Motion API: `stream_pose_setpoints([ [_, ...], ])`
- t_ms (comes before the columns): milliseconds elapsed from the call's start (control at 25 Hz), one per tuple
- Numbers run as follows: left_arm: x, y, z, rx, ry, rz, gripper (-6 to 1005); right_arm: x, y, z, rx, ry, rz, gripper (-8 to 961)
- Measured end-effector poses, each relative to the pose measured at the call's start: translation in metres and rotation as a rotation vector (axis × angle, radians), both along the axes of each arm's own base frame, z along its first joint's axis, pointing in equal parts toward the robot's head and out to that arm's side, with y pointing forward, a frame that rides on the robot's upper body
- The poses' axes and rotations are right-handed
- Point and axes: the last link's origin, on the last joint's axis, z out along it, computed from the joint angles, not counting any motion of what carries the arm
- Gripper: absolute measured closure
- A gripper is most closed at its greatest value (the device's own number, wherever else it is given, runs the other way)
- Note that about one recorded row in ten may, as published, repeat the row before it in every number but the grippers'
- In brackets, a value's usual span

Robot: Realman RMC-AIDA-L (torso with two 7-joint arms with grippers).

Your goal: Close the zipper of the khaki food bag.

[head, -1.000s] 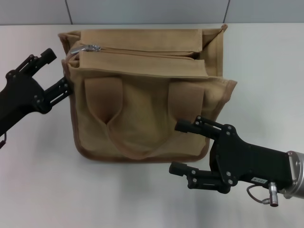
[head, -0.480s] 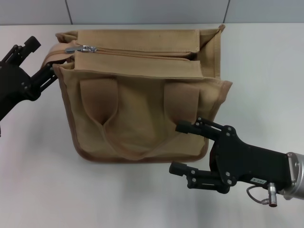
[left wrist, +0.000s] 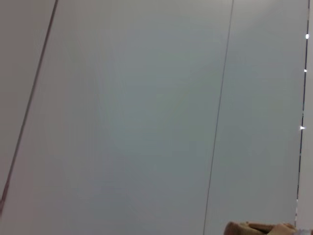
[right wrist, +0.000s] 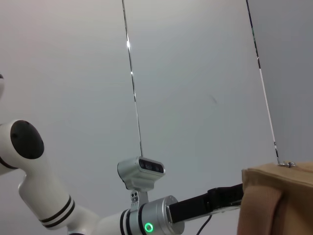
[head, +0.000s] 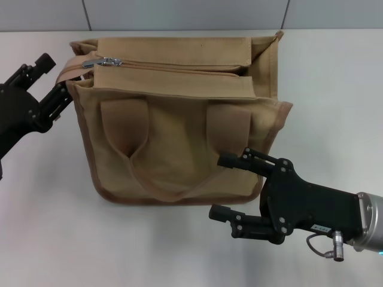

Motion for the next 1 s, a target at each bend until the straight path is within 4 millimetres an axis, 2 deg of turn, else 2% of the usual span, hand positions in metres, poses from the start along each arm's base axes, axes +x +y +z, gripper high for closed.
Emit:
stream_pose_setpoints([
  [520,0.000,-0.004,-0.004,0.000,0.012,-0.010,670,0.001,0.000,-0.001,0.000,-0.003,-0.008,136],
  [680,0.002,-0.005,-0.006,-0.001,-0.009,-0.012,868,0.000,-0.001,-0.002,-0.003,0.003,-0.011,136],
  [920,0.012,-0.007,-0.006,0.011,-0.083,-0.055,981,-0.004,-0.003,0.001,-0.016,0.044,-0.003,136],
  [1000,0.018,-0.009,-0.004,0.024,-0.124,-0.078,981,-0.006,-0.004,0.005,-0.021,0.076,-0.006,136],
])
